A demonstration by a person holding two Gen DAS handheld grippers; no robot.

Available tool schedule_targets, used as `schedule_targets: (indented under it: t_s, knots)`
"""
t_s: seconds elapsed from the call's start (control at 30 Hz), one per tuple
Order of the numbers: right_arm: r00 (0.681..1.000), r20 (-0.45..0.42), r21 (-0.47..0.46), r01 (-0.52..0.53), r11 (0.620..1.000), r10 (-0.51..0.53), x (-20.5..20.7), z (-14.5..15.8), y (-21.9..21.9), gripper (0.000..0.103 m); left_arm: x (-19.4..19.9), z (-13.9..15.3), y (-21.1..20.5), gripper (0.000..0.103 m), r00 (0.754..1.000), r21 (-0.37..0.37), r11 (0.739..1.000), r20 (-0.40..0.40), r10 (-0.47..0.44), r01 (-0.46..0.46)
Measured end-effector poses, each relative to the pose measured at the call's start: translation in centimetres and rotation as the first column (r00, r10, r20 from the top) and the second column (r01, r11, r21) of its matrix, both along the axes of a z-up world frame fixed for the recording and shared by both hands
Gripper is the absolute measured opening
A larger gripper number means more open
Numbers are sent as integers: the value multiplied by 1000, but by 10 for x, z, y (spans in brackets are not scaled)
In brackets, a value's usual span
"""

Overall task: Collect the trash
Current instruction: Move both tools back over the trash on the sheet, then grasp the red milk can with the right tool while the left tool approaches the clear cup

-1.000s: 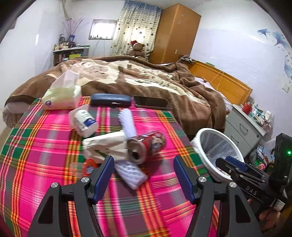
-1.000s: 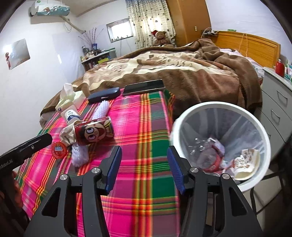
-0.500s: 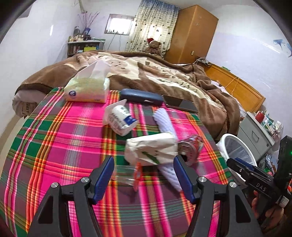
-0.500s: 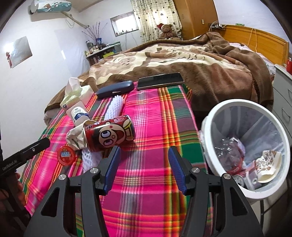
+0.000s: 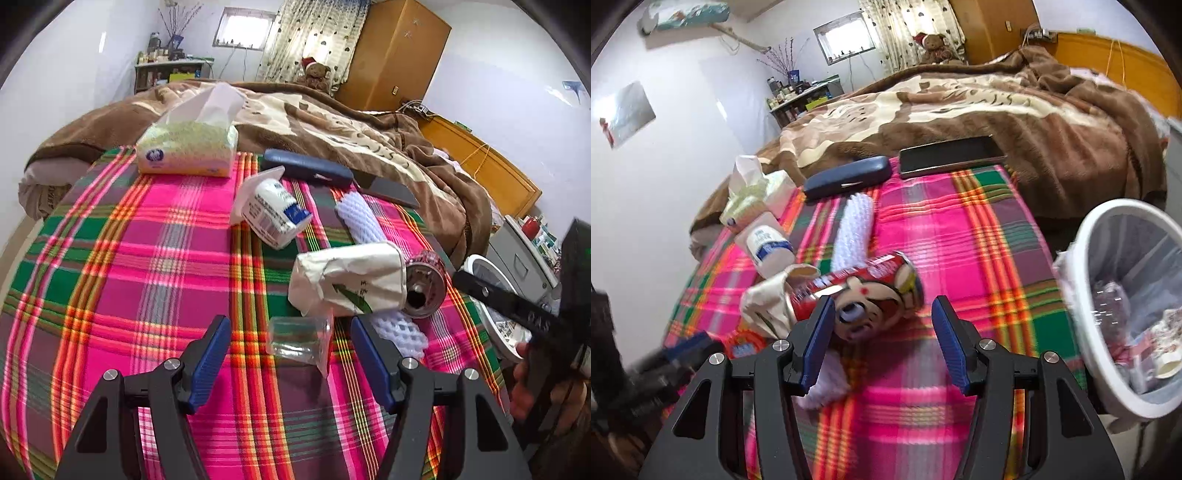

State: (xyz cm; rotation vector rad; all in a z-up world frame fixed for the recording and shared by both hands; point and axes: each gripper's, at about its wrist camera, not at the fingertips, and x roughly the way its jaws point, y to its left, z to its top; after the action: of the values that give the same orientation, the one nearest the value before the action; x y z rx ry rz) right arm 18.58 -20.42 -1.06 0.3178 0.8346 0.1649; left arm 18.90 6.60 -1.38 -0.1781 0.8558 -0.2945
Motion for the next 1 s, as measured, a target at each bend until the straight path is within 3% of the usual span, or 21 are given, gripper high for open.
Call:
schedule_targets:
  t_s: [0.1, 0.33, 0.57, 0.73, 1.0]
  knots:
    - [1000, -12, 18, 0, 1000, 0, 9, 0, 4, 66, 0, -5, -6, 67, 999, 20, 999, -11, -32, 32]
    - [1000, -25, 25, 13, 1000, -13, 19, 3, 11, 66, 5, -13, -16, 67, 997, 13, 997, -36, -75, 75]
    - [995, -77, 65, 72, 995, -67, 34, 0, 9, 67, 10, -20, -16, 67, 997, 22, 998, -57, -60, 61]
    - [992, -106, 37, 74, 997, -69, 31, -8, 14, 75, 15, -23, -12, 67, 997, 16, 999, -67, -42, 44]
    - [988, -133, 47, 80, 996, -74, 26, -9, 9, 76, 20, -26, -4, 67, 997, 5, 1000, -74, -18, 19]
